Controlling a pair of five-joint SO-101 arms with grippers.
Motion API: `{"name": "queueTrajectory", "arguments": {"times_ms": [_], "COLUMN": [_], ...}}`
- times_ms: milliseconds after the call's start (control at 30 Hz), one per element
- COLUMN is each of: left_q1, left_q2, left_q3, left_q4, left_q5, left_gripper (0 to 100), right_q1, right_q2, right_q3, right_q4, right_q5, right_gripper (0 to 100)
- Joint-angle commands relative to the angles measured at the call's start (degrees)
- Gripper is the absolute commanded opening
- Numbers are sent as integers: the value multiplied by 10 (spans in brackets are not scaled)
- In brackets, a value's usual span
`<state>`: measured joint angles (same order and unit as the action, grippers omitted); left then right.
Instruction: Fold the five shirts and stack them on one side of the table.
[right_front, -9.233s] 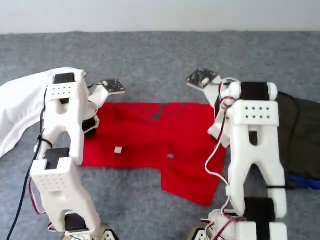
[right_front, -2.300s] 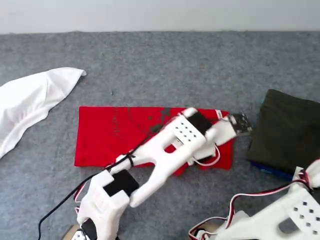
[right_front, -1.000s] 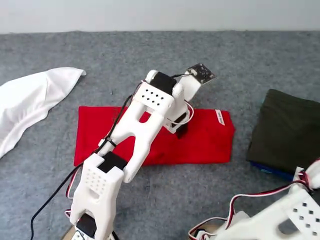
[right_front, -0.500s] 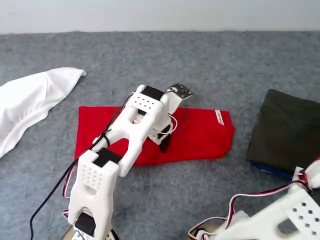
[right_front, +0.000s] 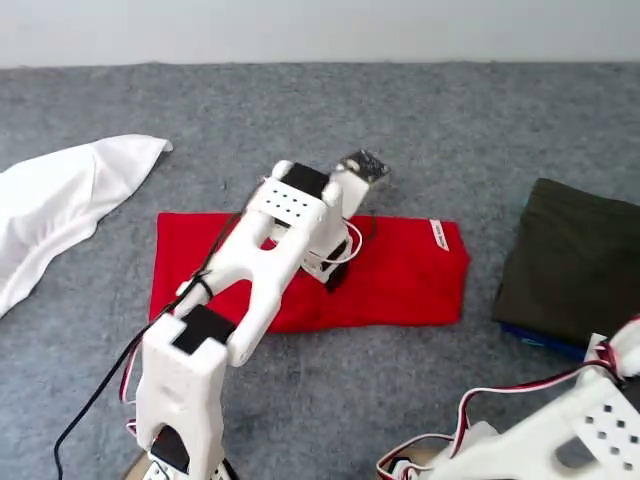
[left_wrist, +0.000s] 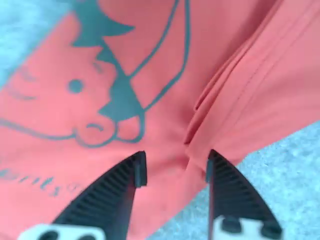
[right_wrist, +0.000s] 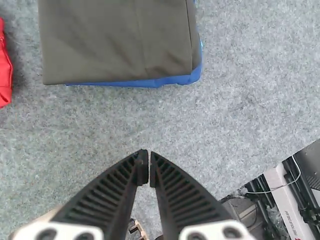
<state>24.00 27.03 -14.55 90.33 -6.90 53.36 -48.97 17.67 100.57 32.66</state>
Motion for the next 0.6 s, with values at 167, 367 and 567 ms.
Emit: {"name": "queueTrajectory", "arguments": {"times_ms": [167,367,567], "left_q1": [-139,-312,-416], "left_q2": [-92,-87,-49], "left_q3": [-3,2,6], "left_q4": [47,69,55], "left_q5": [56,52,-32], "left_gripper": [239,277,298], "right_q1": [7,7,7], "right_q2": [-11,-11,-11], "right_q3": [-25,-25,-25], "right_q4": [23,23,23], "right_q5": [4,4,4], "right_gripper": [15,14,14]}}
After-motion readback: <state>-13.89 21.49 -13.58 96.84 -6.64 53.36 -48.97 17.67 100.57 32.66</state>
